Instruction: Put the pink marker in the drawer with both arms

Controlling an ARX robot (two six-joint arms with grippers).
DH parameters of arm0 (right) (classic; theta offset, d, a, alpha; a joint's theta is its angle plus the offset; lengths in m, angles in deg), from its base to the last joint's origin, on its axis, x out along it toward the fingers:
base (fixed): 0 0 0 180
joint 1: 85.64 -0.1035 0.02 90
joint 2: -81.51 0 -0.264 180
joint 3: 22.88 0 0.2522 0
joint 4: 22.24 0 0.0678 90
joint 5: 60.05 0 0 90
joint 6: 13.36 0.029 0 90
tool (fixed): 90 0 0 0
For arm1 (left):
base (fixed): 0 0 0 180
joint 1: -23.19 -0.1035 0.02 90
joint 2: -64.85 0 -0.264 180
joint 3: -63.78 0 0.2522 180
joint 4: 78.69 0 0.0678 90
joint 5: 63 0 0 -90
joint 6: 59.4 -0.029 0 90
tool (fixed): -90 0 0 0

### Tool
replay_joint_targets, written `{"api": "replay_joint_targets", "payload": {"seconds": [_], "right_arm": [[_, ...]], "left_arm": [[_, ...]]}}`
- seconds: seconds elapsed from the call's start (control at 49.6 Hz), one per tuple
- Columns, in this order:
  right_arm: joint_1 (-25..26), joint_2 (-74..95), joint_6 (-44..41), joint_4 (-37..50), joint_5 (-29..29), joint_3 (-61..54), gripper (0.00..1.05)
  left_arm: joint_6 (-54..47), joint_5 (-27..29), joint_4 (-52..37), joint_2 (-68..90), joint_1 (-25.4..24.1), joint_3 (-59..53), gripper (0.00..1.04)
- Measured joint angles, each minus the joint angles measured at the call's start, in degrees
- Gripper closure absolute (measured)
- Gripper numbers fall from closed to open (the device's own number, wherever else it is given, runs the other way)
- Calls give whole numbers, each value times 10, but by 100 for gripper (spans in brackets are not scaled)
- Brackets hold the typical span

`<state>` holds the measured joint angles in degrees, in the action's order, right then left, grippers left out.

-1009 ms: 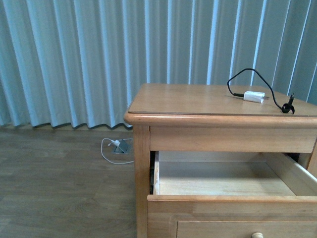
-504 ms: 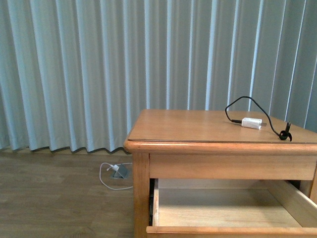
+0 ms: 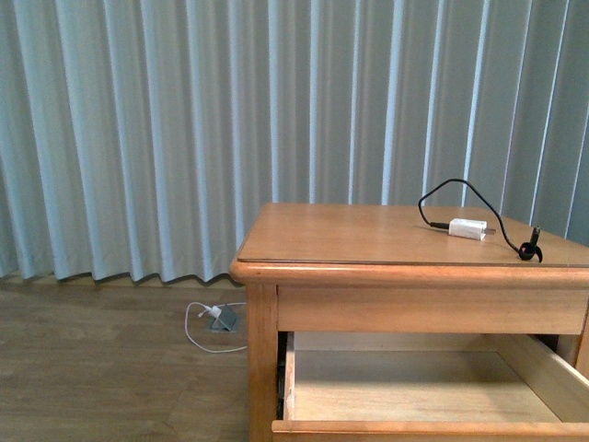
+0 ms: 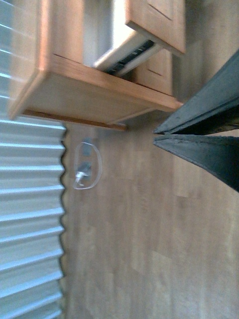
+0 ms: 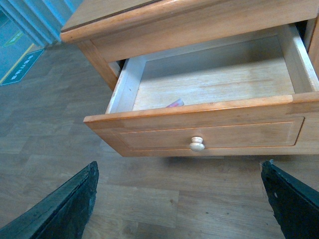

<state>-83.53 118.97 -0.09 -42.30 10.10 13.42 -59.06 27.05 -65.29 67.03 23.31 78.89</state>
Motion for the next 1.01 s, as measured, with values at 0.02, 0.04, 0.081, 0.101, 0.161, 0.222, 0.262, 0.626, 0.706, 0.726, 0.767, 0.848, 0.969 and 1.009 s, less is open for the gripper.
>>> {"api": "replay_joint_targets", "payload": {"seconds": [0.02, 0.04, 0.081, 0.101, 0.161, 0.222, 0.262, 0.626, 0.706, 0.726, 0.767, 0.848, 0.969, 1.009], "right_arm": [[0, 0, 0, 0, 0, 0, 8], [0, 0, 0, 0, 0, 0, 8], [0, 0, 0, 0, 0, 0, 8], [0, -1, 0, 0, 0, 0, 8], [0, 0, 0, 0, 0, 0, 8], [0, 0, 0, 0, 0, 0, 8], [0, 0, 0, 0, 0, 0, 8], [0, 0, 0, 0, 0, 0, 8], [-31, -7, -13, 101, 124, -35, 8], [-36, -5, -16, 112, 144, -36, 8], [-41, 4, -17, 113, 165, -33, 8], [-43, 40, -18, 91, 148, -21, 8], [-41, 171, -35, 87, 91, 12, 8], [-38, 211, -38, 93, 85, 25, 8]], "left_arm": [[0, -1, 0, -9, 0, 0, 101], [0, -1, 0, -16, 0, 0, 101], [0, -1, 1, -18, 0, 0, 101], [0, -1, 1, -18, 0, 0, 101], [0, -1, 2, -19, 0, 0, 101], [0, -1, 2, -19, 0, 0, 101], [0, -1, 2, -19, 0, 0, 101], [0, 0, 2, -19, 0, 0, 96], [0, -1, 2, -19, 0, 0, 78], [0, 0, 2, -19, 0, 0, 74], [0, -1, 2, -19, 0, 0, 67], [-1, 0, 2, -19, 0, 0, 51], [-1, -1, 2, -19, 0, 0, 22], [-1, -1, 2, -19, 0, 0, 15]]}}
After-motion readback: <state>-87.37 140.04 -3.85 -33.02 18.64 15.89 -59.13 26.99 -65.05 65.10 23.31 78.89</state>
